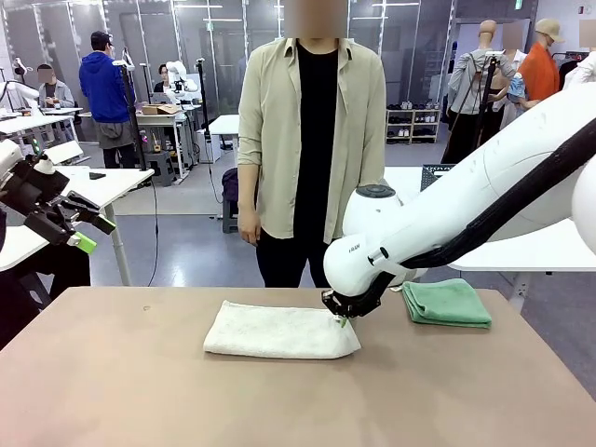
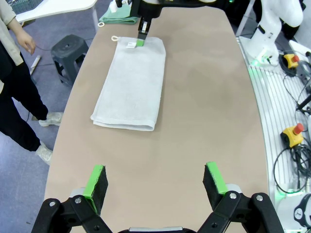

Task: Fold the towels and place them in the basket.
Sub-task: When a person lays out a Towel with hook on the table, fold it in half twice.

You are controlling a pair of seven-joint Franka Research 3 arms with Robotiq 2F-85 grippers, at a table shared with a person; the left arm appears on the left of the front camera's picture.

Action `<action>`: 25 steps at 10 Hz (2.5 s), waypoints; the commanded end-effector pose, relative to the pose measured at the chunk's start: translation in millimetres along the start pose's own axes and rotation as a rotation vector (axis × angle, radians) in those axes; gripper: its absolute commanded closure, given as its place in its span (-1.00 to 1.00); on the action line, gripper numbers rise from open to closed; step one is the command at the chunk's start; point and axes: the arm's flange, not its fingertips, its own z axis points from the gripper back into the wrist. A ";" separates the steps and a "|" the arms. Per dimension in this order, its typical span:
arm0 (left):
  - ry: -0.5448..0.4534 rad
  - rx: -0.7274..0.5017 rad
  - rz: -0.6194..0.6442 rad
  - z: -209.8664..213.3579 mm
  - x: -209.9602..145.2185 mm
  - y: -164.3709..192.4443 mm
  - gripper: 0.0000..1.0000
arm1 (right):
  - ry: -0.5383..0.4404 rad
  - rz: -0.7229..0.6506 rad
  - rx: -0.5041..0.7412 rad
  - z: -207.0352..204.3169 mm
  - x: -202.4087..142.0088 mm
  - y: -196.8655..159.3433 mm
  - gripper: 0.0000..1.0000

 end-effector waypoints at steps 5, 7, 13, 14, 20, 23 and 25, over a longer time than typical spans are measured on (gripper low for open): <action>0.004 0.005 -0.003 1.2 0.9 -1.2 -1.00 | -0.084 0.099 -0.059 53.0 13.2 4.5 1.00; 0.004 0.005 -0.003 1.2 0.9 -1.2 -1.00 | -0.069 0.124 -0.082 62.8 12.6 24.6 1.00; 0.004 0.005 -0.003 1.2 0.9 -1.2 -1.00 | -0.007 0.142 -0.188 95.4 -7.2 107.4 1.00; 0.004 0.005 -0.003 1.2 0.9 -1.2 -1.00 | -0.028 0.147 -0.203 96.0 -7.0 124.5 1.00; 0.004 0.005 -0.003 1.2 0.9 -1.2 -1.00 | 0.048 -0.075 -0.224 77.7 -5.8 206.0 1.00; 0.004 0.005 -0.003 1.2 0.9 -1.2 -1.00 | 0.079 -0.121 -0.244 70.8 -10.1 235.1 1.00; 0.004 0.005 -0.003 1.2 0.9 -1.2 -1.00 | 0.042 -0.151 -0.238 65.6 -7.4 246.4 1.00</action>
